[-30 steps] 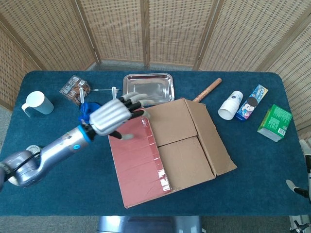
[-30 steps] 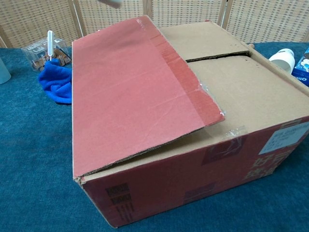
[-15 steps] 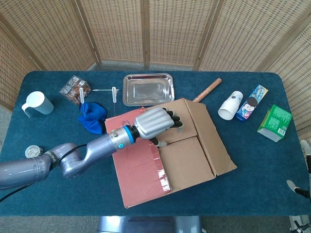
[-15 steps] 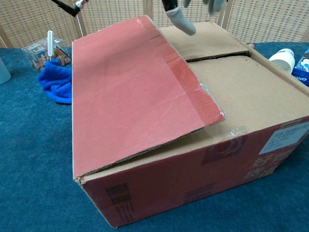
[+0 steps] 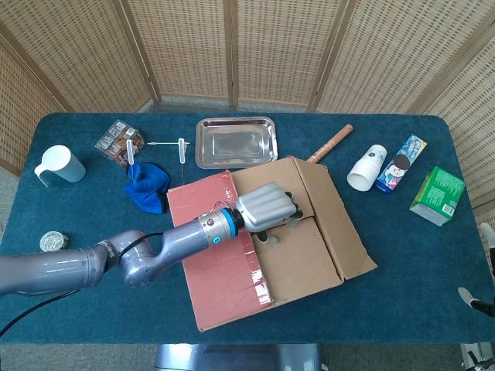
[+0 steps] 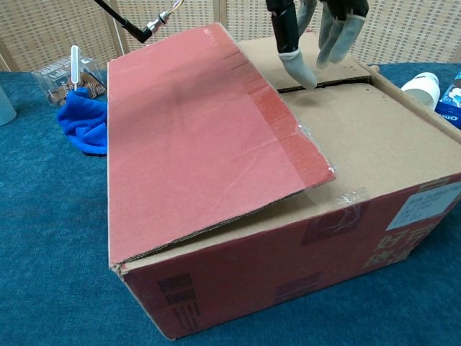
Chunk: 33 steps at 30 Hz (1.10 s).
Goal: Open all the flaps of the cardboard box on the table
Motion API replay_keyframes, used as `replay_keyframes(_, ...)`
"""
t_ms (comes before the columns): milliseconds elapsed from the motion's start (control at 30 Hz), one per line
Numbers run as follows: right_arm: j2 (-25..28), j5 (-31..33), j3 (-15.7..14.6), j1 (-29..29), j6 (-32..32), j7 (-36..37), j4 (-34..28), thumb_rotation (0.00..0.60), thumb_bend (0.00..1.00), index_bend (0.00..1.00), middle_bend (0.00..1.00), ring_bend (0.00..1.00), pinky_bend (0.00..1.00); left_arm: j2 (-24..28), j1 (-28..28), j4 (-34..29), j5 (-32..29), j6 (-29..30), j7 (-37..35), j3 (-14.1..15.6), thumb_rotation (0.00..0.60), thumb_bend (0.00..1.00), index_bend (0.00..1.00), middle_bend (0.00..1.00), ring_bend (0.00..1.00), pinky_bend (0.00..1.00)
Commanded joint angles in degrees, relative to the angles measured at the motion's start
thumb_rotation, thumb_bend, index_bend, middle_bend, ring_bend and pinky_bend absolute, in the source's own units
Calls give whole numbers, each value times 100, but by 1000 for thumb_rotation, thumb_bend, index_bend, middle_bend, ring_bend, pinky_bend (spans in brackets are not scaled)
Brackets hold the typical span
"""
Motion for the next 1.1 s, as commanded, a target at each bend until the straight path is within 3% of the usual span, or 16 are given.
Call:
replay_keyframes(33, 15, -16, 9, -15, -3, 29, -1, 600, 0, 0, 0, 0, 0, -29, -198, -10, -419, -161, 181, 135, 597, 0, 503, 550, 405, 570)
replay_keyframes(600, 83, -57, 61, -112, 21, 40, -78, 600, 0, 0, 0, 0, 0, 335, -541, -546, -996, -79, 485, 385, 594, 0, 572, 752, 596, 627)
replay_keyframes(800, 101, -61, 74, -134, 4, 50, -98, 600, 0, 0, 0, 0, 0, 663, -637, -775, -994, -62, 703, 534, 585, 0, 579, 766, 609, 627)
replay_keyframes(1100, 86, -125, 71, -155, -21, -61, -149, 600, 0, 0, 0, 0, 0, 1269, -757, -1370, -1474, -28, 794, 768, 576, 0, 579, 772, 614, 627)
